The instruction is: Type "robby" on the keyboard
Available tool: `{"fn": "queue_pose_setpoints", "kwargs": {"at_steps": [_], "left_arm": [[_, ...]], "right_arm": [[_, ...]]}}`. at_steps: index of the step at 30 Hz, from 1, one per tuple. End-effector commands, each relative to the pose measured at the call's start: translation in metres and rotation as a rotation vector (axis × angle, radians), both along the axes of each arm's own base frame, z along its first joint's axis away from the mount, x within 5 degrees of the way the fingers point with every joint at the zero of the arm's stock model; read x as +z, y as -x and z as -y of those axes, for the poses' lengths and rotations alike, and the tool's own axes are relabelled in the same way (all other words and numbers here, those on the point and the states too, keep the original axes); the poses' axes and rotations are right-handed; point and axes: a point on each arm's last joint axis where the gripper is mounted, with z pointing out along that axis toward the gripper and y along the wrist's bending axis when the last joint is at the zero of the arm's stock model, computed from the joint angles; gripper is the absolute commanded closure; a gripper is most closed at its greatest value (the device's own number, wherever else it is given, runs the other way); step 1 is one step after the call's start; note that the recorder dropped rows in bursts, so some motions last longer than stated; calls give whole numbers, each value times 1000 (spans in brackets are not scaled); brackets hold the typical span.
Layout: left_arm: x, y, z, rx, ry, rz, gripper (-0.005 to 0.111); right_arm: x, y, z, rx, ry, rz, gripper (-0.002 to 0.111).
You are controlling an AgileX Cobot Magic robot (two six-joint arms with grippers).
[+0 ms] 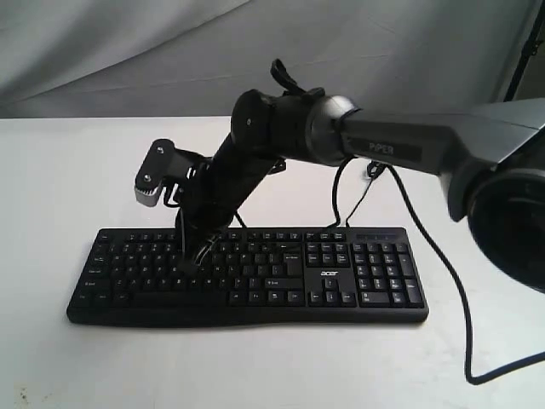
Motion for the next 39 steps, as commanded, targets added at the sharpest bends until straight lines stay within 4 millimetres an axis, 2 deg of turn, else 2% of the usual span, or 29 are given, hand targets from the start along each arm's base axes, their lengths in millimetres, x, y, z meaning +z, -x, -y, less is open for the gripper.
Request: {"fn": "queue_pose_setpoints", "kwargs": {"at_steps": [1,7,13,17,21,26,30,35,39], "left_arm": [[-1,0,0,-5,-1,5,107],[-1,0,0,-5,-1,5,107],[-1,0,0,-5,-1,5,107],[-1,0,0,-5,-1,5,107],[-1,0,0,-5,-1,5,107],[-1,0,0,-5,-1,5,107],[-1,0,0,-5,-1,5,107],[-1,0,0,-5,-1,5,107],[-1,0,0,-5,-1,5,107]], "right_arm": [[42,2,5,8,-30,65,108],[79,12,16,-13,-3,82,108],[116,35,38,-49,-33,152,108],[144,60,63,-114,-110,248,108],[172,96,95,-175,-207,365,108],[188,137,135,-238,-288,445,108],[204,162,156,-243,-337,488,108],[226,178,171,-249,-406,553,108],[235,186,177,-251,-434,579,108]]}}
